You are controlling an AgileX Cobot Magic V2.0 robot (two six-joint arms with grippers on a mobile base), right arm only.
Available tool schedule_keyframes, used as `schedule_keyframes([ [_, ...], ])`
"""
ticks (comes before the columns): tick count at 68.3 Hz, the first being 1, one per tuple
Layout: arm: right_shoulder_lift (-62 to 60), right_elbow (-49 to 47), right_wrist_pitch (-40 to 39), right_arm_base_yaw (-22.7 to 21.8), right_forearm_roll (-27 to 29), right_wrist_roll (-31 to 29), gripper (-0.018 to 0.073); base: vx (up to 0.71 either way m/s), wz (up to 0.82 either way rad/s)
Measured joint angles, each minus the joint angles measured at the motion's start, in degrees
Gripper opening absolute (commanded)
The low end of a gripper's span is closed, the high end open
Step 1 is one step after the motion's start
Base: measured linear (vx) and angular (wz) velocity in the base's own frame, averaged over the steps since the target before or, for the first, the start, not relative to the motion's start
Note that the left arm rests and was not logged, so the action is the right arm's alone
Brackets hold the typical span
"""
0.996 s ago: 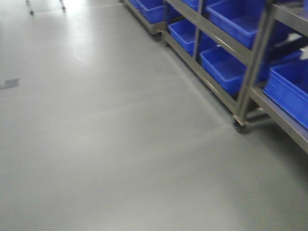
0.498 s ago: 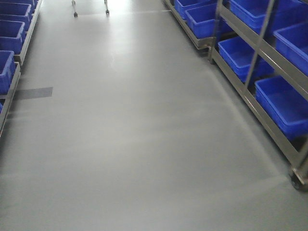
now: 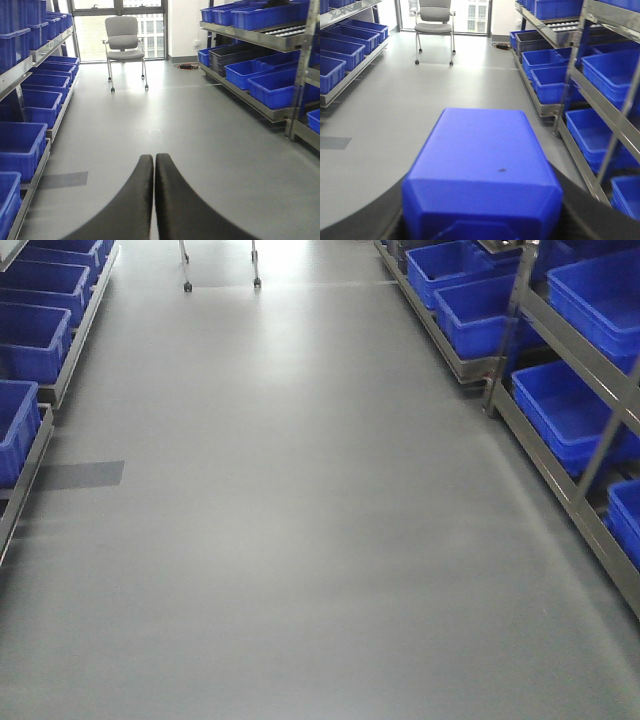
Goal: Pour parts from conveyor to right shelf
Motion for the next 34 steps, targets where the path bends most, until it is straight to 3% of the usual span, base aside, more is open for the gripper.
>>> schedule_keyframes([
  [34,0.0,0.0,0.0,0.0,0.0,0.0,-0.0006,0.64,0.14],
])
